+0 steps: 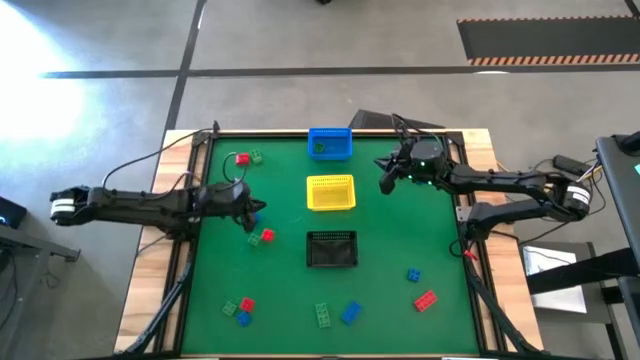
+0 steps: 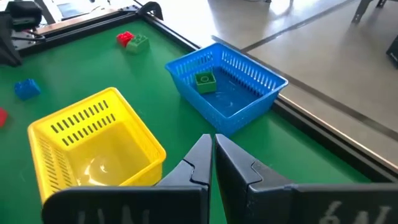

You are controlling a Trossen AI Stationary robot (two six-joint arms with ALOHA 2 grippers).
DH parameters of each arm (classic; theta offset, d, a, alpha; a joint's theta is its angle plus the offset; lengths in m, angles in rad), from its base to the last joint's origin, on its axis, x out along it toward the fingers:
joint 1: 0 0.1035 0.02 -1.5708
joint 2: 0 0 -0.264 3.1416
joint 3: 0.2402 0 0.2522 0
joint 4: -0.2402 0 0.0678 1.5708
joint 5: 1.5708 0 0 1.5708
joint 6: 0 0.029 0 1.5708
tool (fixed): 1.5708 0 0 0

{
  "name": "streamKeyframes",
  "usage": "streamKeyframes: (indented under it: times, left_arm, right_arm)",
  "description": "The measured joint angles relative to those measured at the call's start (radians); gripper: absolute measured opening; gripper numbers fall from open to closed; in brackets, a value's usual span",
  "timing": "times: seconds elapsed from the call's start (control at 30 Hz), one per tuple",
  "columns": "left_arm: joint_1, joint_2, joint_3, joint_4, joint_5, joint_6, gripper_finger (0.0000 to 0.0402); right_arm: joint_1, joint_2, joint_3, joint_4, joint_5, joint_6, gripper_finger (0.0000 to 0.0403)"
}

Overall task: Sort & place blocks by color
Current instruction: Put the blue game piece into the black bin

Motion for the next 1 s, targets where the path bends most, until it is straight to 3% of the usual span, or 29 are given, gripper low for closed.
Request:
streamKeyframes:
  times: [0.3,0.4,0.63,1.0]
  left_arm:
    - [-0.006,0.163,0.209,-0.422,-0.002,-0.169,0.0101]
    - [-0.006,0.212,0.259,-0.508,0.045,-0.215,0.0132]
    - [-0.006,0.335,0.271,-0.512,0.124,-0.329,0.0162]
    - [-0.004,0.456,0.280,-0.506,0.042,-0.273,0.0173]
  right_arm:
    - [0.051,0.000,0.000,0.002,0.000,-0.026,0.0009]
    - [0.067,0.000,0.000,0.015,0.000,-0.027,0.0009]
    - [0.089,0.000,0.000,0.015,0.000,-0.042,0.0009]
    - [0.099,0.001,0.000,0.010,0.003,-0.034,0.0009]
